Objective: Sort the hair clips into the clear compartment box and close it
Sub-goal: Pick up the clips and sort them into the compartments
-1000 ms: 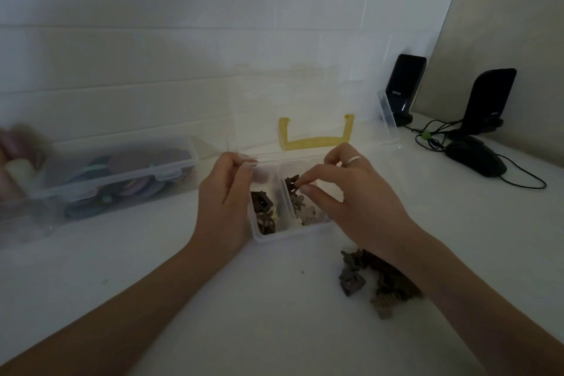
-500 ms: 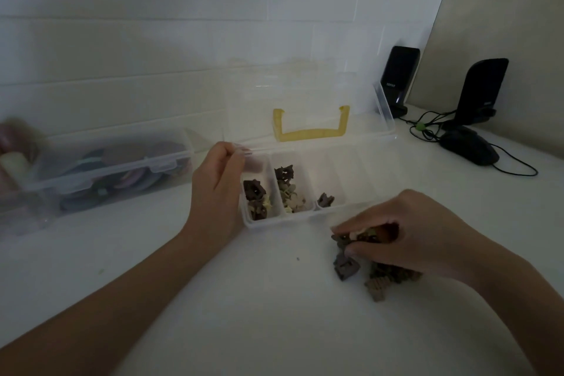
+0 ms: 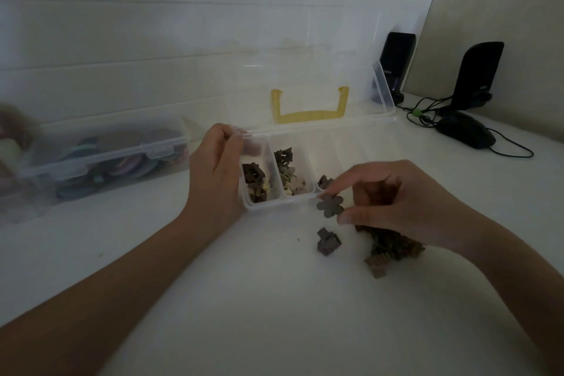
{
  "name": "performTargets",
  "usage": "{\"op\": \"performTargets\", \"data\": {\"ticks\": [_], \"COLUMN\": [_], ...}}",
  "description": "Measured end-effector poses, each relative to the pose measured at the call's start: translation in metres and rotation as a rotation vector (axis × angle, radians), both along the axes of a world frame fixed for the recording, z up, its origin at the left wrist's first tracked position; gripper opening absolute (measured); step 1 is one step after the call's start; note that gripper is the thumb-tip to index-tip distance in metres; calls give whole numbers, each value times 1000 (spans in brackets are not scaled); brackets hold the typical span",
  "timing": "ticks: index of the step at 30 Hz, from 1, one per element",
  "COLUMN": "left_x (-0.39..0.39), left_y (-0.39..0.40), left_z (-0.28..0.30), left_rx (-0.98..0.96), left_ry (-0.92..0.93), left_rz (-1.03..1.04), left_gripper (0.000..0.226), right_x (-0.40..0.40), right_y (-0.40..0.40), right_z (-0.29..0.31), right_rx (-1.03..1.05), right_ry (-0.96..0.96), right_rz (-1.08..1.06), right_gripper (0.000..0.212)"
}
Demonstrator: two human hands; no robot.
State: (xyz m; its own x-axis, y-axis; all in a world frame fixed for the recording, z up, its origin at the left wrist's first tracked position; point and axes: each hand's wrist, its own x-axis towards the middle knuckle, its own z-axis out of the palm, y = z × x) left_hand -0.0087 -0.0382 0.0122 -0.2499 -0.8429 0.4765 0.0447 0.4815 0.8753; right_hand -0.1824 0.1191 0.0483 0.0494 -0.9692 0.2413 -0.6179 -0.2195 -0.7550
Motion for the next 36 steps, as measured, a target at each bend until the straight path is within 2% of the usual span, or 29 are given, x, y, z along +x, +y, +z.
{"op": "performTargets", "data": {"ticks": [4, 9, 12, 16, 20, 24, 27, 29, 32, 36], "left_x": [0, -1, -3, -3, -3, -4, -5, -5, -5, -6], "left_y": [0, 0, 2, 7, 11, 13, 13, 12, 12, 12], "left_z": [0, -1, -2, -1, -2, -3, -3, -3, -3, -3], "left_rx": [-30, -48, -89, -177, -258, -308, -324, -322, -314, -301], "left_ry": [-9, 9, 25, 3, -27, -41, -39, -42, -44, -41], "left_rz": [7, -4, -10, -17, -22, -18, -21, -22, -16, -14], "left_gripper": [20, 26, 14, 15, 14, 12, 11, 12, 12, 12], "right_x": [1, -1, 2, 6, 14, 23, 29, 32, 35, 35], "right_y": [-3, -6, -6, -7, -8, -12, -20, -27, -33, -31], "right_z": [-2, -6, -5, -9, -15, -21, -23, -27, -31, -34], "right_rx": [-54, -108, -145, -228, -330, -408, -511, -560, -565, -503], "right_ry": [-64, -116, -101, -145, 19, 68, 202, 295, 411, 651], "right_rz": [43, -98, -177, -204, -230, -249, -281, -351, -462, -445], "right_gripper": [23, 25, 27, 25, 20, 17, 6, 13, 10, 31]}}
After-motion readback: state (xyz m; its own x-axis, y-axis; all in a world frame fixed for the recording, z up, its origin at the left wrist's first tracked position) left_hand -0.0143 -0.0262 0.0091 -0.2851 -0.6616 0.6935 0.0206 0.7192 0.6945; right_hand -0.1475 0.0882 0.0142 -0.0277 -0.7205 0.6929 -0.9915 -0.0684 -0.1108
